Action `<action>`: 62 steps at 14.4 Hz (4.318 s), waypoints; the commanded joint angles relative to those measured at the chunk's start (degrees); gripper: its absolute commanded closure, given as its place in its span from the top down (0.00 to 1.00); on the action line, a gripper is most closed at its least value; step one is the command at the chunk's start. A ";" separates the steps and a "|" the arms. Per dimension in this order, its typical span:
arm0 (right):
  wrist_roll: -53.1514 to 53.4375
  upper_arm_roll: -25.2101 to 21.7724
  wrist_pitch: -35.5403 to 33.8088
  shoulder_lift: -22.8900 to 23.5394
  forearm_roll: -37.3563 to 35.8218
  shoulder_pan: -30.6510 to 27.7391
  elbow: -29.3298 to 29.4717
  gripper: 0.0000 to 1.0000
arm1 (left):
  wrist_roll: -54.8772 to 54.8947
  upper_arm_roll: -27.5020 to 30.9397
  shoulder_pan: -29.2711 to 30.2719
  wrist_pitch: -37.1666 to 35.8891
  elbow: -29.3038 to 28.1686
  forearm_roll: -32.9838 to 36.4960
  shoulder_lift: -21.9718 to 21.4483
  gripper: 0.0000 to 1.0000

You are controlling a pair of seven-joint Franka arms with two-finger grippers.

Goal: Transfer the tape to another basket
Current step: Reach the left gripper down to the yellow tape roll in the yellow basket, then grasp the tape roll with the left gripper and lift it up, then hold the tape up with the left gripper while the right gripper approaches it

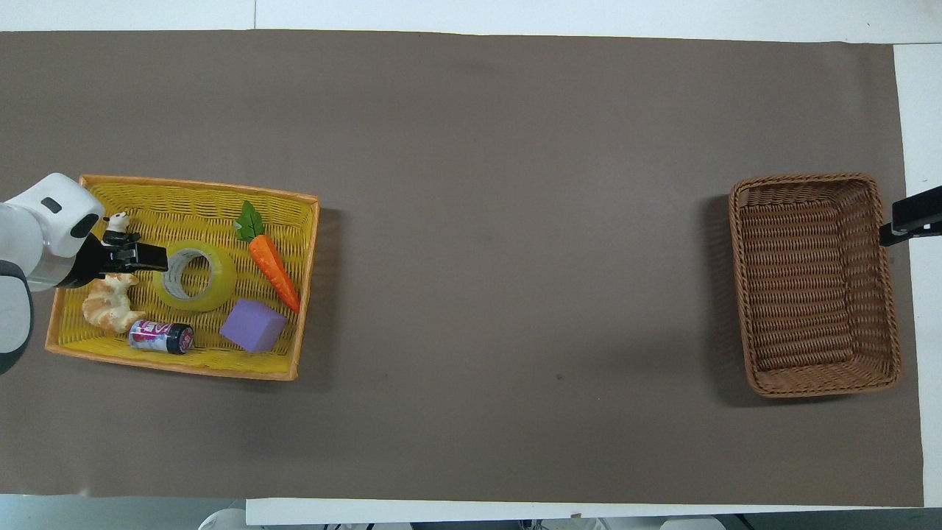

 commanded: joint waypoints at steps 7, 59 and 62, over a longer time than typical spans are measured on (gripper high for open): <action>-0.91 0.05 0.12 -1.10 0.06 -0.12 -0.99 1.00 | -1.39 -0.06 0.87 9.11 -1.50 0.86 4.75 0.71; -11.18 0.67 27.97 -0.59 61.90 13.40 -20.86 1.00 | -15.98 0.03 -26.20 -13.03 29.09 -29.73 13.27 0.00; -14.71 0.67 33.14 3.28 67.19 18.75 -20.59 1.00 | -16.07 0.03 -26.20 -13.12 29.09 -29.73 13.10 0.00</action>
